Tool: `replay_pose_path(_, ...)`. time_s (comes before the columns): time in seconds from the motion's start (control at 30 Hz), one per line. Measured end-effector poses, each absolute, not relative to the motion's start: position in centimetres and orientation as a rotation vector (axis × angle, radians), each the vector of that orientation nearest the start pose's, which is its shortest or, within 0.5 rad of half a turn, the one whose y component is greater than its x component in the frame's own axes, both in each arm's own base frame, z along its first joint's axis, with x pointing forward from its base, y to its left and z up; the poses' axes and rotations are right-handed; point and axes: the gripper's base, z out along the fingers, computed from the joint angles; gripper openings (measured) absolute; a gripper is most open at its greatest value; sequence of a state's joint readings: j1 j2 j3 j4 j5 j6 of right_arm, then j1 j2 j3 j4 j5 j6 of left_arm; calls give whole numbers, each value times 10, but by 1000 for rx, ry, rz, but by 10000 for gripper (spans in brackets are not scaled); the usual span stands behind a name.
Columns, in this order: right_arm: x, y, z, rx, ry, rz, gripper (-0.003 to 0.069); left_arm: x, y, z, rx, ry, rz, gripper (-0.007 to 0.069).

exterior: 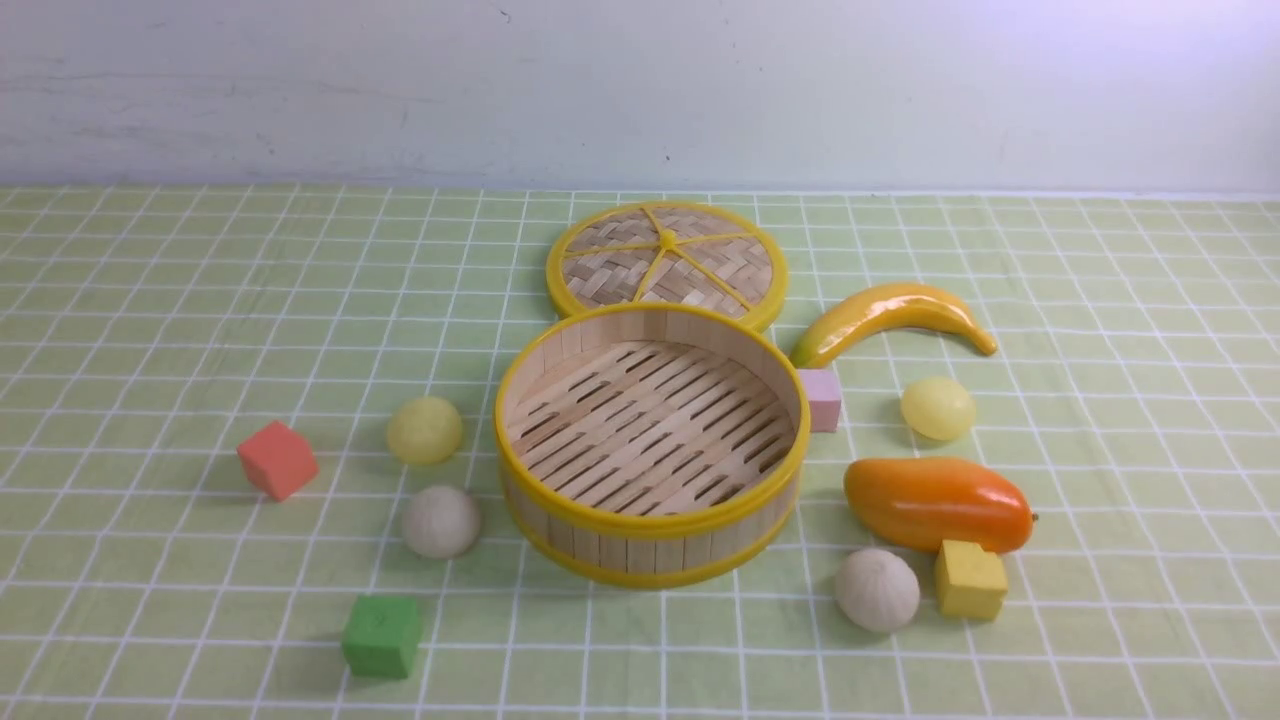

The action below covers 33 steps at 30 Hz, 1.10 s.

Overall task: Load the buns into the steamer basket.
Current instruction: Use the left arm to grab a steamed stuffed bun

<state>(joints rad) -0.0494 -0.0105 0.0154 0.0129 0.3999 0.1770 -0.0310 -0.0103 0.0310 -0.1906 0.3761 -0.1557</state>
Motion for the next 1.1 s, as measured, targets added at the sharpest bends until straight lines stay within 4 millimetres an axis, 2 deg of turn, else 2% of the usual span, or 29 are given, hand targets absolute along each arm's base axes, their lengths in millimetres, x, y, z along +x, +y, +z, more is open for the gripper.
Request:
replay_pose_path(0.27,52,-2,173,221,1877,100,241,53,-8,171,-236,1864,-315,203)
replay_pose_path(0.33,52,-2,173,221,1877,100,241,54,-7,175,-250,1816,-329,204)
replay_pose_path(0.43,52,-2,173,221,1877,100,241,55,-9,183,-398,1713,-491,207)
replay_pose_path(0.47,52,-2,173,221,1877,100,241,56,-9,186,-490,1659,-592,209)
replay_pose_path(0.5,52,-2,173,221,1877,100,241,56,-9,187,-506,1643,-608,209)
replay_pose_path(0.57,52,-2,173,221,1877,100,241,56,-8,194,-667,1526,-778,211)
replay_pose_path(0.7,52,-2,173,221,1877,100,241,57,-2,203,-741,1385,-839,213)
replay_pose_path(0.83,52,-2,173,221,1877,100,241,51,-7,231,-678,1385,-875,133)
replay_pose_path(0.9,52,-2,173,221,1877,100,241,43,-11,260,-556,1409,-841,47)
replay_pose_path(0.97,52,-2,173,221,1877,100,241,39,-16,280,-455,1483,-793,-14)
replay_pose_path(1.0,52,-2,173,221,1877,100,241,39,-17,282,-437,1493,-779,-13)
replay_pose_path(1.1,52,-2,173,221,1877,100,241,50,-27,310,-266,1749,-691,-13)
